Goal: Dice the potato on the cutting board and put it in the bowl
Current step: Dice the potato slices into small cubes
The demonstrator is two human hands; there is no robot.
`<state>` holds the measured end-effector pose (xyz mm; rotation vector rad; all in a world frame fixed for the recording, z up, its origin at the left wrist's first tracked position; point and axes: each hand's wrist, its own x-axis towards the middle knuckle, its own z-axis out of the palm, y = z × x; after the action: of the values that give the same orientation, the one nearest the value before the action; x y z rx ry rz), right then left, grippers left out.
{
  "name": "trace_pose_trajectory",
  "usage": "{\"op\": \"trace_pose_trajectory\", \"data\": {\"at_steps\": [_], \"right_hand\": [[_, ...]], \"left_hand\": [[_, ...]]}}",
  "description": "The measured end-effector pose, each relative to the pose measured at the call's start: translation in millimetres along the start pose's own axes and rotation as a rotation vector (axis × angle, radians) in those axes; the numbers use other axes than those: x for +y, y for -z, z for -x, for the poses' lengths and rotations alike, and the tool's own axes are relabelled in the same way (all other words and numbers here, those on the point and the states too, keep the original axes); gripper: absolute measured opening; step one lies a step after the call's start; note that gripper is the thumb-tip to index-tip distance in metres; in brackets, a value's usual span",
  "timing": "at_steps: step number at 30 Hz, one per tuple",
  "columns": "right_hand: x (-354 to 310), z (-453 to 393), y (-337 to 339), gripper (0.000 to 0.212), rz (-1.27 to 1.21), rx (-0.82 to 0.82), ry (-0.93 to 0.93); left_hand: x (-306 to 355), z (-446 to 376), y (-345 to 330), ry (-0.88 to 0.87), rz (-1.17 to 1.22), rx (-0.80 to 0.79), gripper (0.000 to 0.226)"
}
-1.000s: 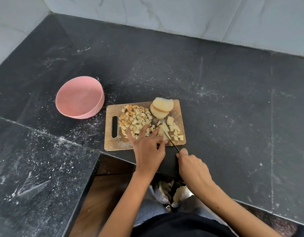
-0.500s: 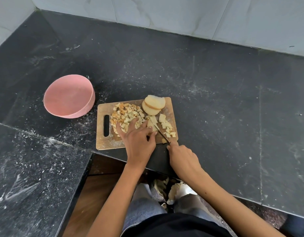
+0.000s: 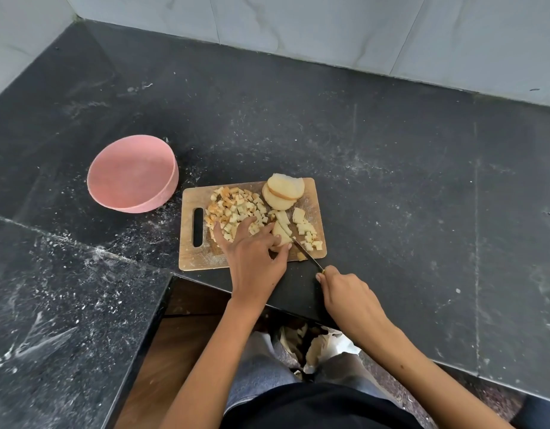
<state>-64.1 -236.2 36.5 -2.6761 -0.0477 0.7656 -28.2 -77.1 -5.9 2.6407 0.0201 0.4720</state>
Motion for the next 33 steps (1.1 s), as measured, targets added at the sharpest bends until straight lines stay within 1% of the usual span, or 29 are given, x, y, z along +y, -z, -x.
{"op": "trace_pose_trajectory", "data": {"at_steps": [3,7,11,15,19,21,24,27,33], "right_hand": [[2,5,2,0.029,0.008,0.012,0.016],[-4,0,8,0.029,-0.078,0.084,0.05],[-14,-10,9,0.029,-0.12,0.063,0.054],[-26,-20,10,0.029,-0.107,0.078,0.052],[-32,-24,9,0.028,-0.07,0.058,0.039],[-35,-26,7,0.027,-0.035,0.052,0.023],[-39,-28,3,0.027,0.013,0.033,0.013],[-38,-28,4,0.028,0.011,0.017,0.018],[-39,-38,9,0.028,0.03,-0.005,0.014]], "left_hand": [[1,1,0,0.001,0.021,0.007,0.013],[-6,2,4,-0.045,0.059,-0.01,0.012],[-11,6,9,-0.086,0.05,-0.011,0.013],[-13,7,11,-0.038,0.02,0.019,0.013],[-13,6,9,0.005,0.028,0.023,0.013],[-15,6,6,0.024,0.022,0.01,0.016],[-16,7,1,0.045,0.022,-0.056,0.023],[-18,6,-3,0.036,0.07,-0.107,0.021],[-19,2,-3,0.04,0.107,-0.121,0.016]]}}
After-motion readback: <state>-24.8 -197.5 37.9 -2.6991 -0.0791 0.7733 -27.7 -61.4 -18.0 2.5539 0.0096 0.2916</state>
